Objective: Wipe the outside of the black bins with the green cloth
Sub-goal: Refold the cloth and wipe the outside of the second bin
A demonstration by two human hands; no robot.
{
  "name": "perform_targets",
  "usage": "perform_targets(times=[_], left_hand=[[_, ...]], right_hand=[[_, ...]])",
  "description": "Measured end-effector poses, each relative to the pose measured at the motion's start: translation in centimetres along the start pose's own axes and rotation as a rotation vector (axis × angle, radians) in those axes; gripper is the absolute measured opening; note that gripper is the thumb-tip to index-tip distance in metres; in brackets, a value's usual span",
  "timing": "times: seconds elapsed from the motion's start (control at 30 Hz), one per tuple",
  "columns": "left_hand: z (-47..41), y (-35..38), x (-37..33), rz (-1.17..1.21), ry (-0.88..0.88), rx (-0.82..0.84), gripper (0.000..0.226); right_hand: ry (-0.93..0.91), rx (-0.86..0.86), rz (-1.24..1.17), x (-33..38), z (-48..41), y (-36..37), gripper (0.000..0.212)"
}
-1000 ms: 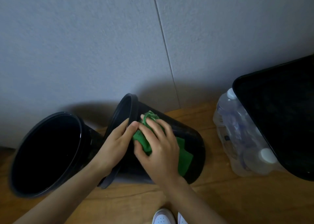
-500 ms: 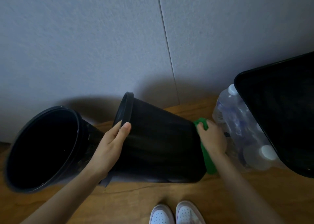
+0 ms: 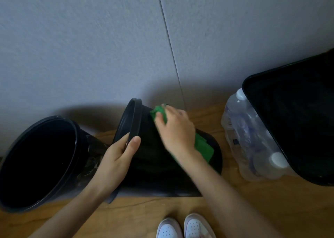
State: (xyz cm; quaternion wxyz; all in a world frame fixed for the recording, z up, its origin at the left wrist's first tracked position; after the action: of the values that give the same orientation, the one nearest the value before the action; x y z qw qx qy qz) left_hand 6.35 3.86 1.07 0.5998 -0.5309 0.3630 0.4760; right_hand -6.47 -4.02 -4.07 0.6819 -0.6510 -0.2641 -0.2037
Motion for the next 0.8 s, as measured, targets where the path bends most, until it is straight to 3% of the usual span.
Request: perform_targets(times=[0.17,0.3,0.43,0.57,0.7,0.8], left_hand=[[0.3,0.6,-0.4,0.103,-0.012,-0.012,0.039],[0.0,0.8,-0.4,0.095,-0.011,0.008,0.038],[-0.3,0.4,0.1,0.024,0.008,-0.002,0.047],[-0.6,0.6,-0.1,-0.061,0.022,-0.009,0.048],[-0.7,0.6,-0.4,-0.046,0.025,-0.043,0.038],[-1.1,0.3,0.0,-0.088,0.022,-0.028,0.067]], right_hand=[[0.377,0.329,0.164,-11.0,-2.0,1.2,0.036],[0.451,0.333,0.024,-13.7,-0.7,1.2,0.029],[0.283,0.075,0.178,-9.4,0.8,0.9,0.032],[-0.012,-0.093,0.001,-0.1,1.9,-0.2,0.055],[-0.182,-0.13,0.0,2.9,1.5,-0.4,0.058],[-0.078,-0.041,-0.004,-0.1,-0.5,-0.2,0.043]])
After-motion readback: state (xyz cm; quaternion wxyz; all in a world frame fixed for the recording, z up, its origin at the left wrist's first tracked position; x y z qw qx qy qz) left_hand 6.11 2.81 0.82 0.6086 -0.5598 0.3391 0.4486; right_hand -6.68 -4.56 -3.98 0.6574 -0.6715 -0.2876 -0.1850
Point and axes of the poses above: each hand's wrist, its own z-axis away from the middle knuckle, its own y-axis out of the palm, x = y × z, the point moved 1 cm from there along -z, towards the middle knuckle, and after that the axes turned 14 degrees about z, right-handed, at the moved point
